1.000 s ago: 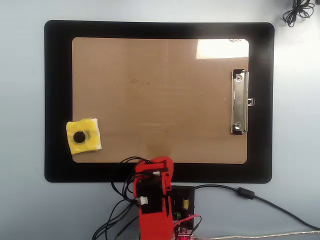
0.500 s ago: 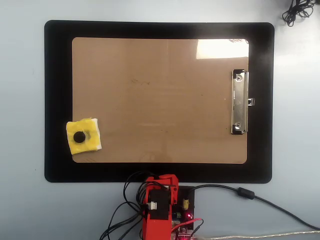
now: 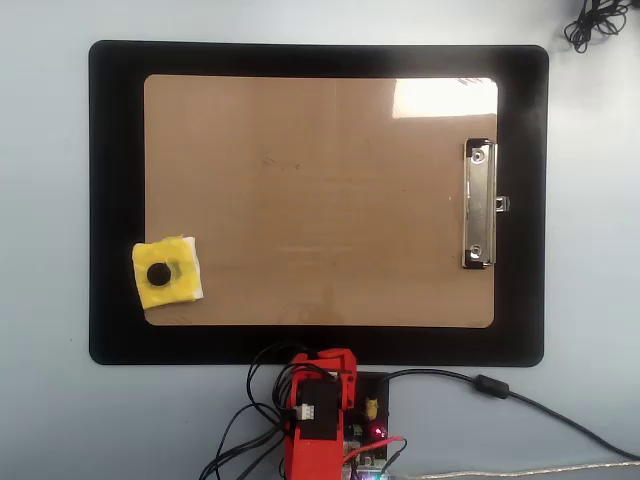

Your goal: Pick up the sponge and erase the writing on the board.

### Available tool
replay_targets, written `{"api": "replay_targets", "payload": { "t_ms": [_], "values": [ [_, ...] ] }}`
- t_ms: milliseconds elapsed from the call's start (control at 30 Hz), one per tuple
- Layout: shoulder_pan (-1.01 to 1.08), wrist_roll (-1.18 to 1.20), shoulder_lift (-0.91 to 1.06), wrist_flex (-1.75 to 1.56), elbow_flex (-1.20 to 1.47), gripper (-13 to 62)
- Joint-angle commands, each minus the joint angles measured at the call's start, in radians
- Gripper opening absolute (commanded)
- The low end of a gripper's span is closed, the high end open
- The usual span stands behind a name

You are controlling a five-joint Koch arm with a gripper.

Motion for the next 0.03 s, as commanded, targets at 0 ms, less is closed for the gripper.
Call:
{"api": "replay_targets", "payload": {
  "t_ms": [0],
  "values": [
    [-0.006, 0.025, 0.048, 0.086, 0.011, 34.2]
  ]
}}
